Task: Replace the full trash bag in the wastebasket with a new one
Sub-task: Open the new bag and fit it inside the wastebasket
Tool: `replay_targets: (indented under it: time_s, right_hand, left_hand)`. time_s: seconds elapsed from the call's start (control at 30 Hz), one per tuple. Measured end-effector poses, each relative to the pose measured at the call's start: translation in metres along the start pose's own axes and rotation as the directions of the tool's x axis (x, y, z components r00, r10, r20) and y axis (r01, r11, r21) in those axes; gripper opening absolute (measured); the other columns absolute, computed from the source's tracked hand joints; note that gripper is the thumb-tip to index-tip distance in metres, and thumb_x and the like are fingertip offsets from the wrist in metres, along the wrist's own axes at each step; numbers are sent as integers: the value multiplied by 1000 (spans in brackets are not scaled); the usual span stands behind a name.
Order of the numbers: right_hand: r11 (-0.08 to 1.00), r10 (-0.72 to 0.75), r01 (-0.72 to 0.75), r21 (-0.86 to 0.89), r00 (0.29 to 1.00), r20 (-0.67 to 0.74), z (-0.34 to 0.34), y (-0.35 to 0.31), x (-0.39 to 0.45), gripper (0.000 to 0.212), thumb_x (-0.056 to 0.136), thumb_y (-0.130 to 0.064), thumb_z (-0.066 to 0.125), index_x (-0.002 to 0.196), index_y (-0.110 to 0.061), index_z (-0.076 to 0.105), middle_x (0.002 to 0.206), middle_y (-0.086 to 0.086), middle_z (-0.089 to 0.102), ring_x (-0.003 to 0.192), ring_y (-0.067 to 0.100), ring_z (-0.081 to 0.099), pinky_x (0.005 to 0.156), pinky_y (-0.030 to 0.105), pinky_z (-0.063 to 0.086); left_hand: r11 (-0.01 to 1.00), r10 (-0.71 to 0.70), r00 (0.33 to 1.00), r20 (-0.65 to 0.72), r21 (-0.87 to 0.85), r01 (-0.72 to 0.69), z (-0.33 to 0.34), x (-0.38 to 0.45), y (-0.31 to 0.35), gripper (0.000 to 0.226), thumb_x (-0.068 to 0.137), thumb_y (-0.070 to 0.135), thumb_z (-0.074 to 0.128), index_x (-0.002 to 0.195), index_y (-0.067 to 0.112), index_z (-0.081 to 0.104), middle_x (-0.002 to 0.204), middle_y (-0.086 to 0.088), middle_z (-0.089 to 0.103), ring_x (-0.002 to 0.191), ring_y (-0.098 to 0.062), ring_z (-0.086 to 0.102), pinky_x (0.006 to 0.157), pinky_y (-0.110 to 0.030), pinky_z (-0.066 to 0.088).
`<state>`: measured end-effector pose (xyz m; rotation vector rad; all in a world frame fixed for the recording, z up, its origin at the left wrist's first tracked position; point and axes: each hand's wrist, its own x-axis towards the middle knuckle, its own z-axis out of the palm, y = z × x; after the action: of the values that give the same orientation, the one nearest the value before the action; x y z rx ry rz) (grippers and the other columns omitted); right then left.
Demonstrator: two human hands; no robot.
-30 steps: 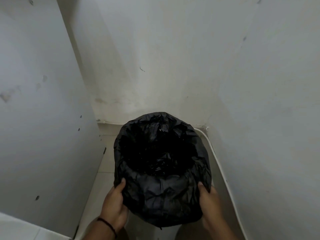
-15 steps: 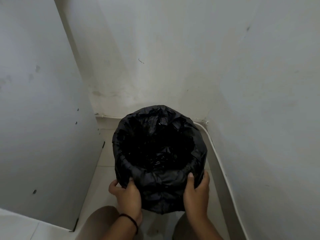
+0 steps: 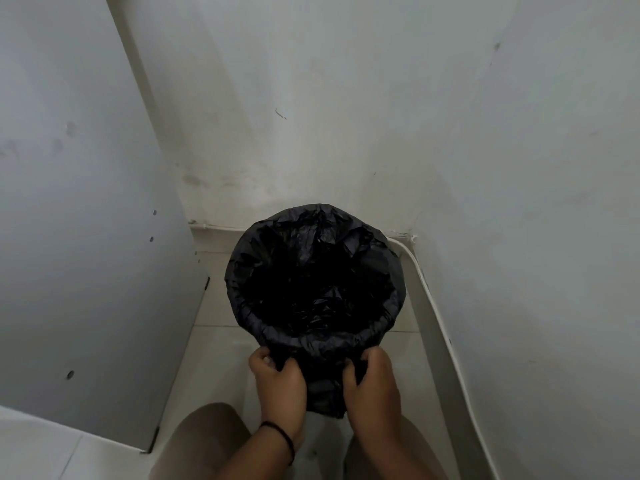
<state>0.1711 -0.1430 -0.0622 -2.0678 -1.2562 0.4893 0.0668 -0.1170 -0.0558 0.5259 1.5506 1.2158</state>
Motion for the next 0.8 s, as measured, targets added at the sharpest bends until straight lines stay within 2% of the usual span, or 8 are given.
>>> replay_targets:
  time_s: [0.1,0.2,0.33,0.47,0.57,0.63,0.67,0.8]
  right_hand:
    - [986,42,-49,158,998,47,-2,-7,-1,20,90,-20,54,77,-9,44,80,6,50,71,23,50,58,28,38]
    - [930,104,-162,329,977,188,-6,-15,-6,15,89,-24,57,83,-11,55,89,4,58,82,19,57,70,30,47]
    - [972,-3,-29,233,991,136,-6,-14,-15,10,88,-21,61,93,-12,62,95,-1,59,86,10,55,67,9,41]
    - [976,32,-46,213,997,69,-4,-16,-17,8,86,-16,63,86,-17,55,84,-4,57,79,10,55,60,9,39]
    - [960,80,-91,264,995,52,-5,-19,-19,17,86,-17,64,87,-22,48,77,-12,57,73,4,57,56,9,42]
    - [965,48,-61,255,997,56,-8,-22,-22,9,88,-23,61,89,-23,52,80,-10,59,79,8,60,58,8,43]
    - [977,8,-21,213,998,62,-9,-23,-24,6,89,-28,59,90,-23,55,83,-9,60,83,10,60,63,10,43]
    - [969,-204,216,-117,973,110,-8,-20,-33,23,89,-36,48,103,-25,61,105,-10,54,102,10,50,89,28,40]
  left_hand:
    - [984,-117,993,9,-132,117,6,-7,1,48,90,6,49,131,20,29,111,-10,54,98,-26,57,85,-40,50]
    - [948,-224,962,155,-194,252,11,-12,2,33,90,6,54,123,3,50,113,-19,62,101,-34,62,89,-49,52]
    - [849,-311,882,355,-313,425,10,-22,9,31,94,7,43,122,1,55,117,-23,62,105,-37,60,83,-46,52]
    - [659,-392,783,483,-446,605,6,-30,12,43,93,21,31,118,-2,57,119,-24,61,111,-37,57,80,-42,49]
    - [698,-395,750,530,-358,620,6,-30,15,43,93,19,31,114,-4,59,116,-26,63,106,-37,60,79,-40,50]
    - [715,-420,715,559,-281,640,5,-29,16,38,93,15,34,111,-5,61,111,-24,66,101,-35,62,75,-39,51]
    - [730,-434,699,568,-233,643,4,-29,16,34,92,12,37,107,-6,62,105,-24,68,97,-34,63,73,-38,52]
    - [779,-492,655,573,-46,626,1,-26,16,25,91,8,43,91,-5,65,76,-16,70,77,-27,64,64,-33,52]
